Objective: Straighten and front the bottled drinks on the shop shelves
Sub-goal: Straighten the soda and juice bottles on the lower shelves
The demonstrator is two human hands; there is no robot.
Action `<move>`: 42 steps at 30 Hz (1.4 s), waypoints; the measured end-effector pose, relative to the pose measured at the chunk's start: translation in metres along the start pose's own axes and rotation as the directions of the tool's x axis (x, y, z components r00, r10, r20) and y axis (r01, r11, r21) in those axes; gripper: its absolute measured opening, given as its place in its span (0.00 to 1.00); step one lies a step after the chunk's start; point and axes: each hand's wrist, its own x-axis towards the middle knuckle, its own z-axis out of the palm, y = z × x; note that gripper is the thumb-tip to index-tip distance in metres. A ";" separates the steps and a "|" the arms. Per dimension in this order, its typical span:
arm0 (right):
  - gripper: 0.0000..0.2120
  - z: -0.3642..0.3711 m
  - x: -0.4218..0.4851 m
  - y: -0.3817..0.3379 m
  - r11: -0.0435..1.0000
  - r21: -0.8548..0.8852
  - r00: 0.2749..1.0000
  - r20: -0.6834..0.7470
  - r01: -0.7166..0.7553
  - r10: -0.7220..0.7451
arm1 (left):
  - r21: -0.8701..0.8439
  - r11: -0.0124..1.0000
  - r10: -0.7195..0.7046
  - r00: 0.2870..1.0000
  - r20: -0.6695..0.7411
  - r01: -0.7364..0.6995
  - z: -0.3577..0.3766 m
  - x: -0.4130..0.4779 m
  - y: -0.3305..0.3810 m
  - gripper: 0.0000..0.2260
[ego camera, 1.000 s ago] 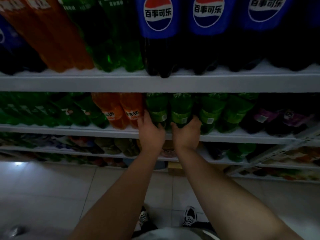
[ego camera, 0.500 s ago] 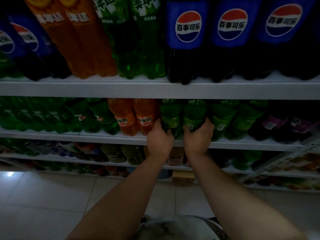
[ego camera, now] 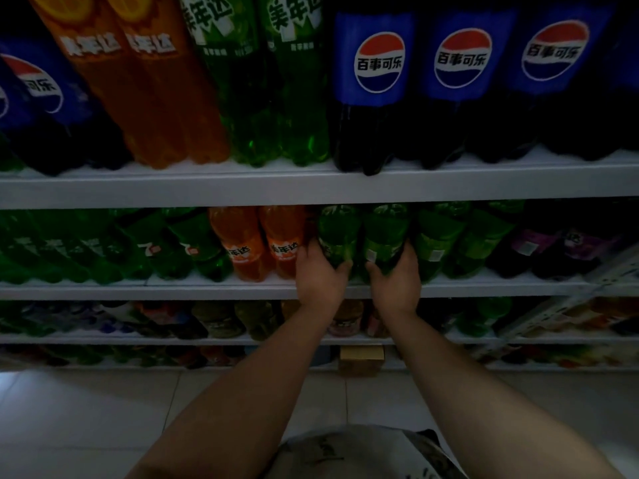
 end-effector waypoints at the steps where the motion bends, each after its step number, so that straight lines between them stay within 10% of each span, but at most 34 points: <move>1: 0.34 0.005 -0.003 -0.003 0.999 -0.018 0.998 -0.056 -0.029 0.028 | 0.046 0.999 -0.009 1.000 -0.027 0.010 0.001 -0.002 0.002 0.29; 5: 0.36 0.007 -0.004 -0.005 0.999 -0.032 0.993 -0.118 -0.003 -0.001 | 0.103 0.993 0.058 0.997 -0.050 -0.053 0.000 -0.010 -0.002 0.25; 10: 0.37 -0.008 0.003 0.012 0.993 0.015 0.982 0.149 0.116 -0.117 | -0.056 0.998 -0.029 0.999 0.037 0.031 -0.005 -0.002 -0.010 0.24; 18: 0.37 0.005 0.000 0.006 0.999 -0.045 0.998 -0.064 -0.016 0.013 | 0.054 0.999 0.007 0.999 -0.037 -0.005 -0.005 0.000 -0.009 0.22; 42: 0.35 -0.012 0.011 -0.002 0.992 0.095 0.988 0.121 0.086 -0.098 | -0.195 0.976 0.109 0.992 0.064 -0.095 0.008 -0.004 -0.009 0.32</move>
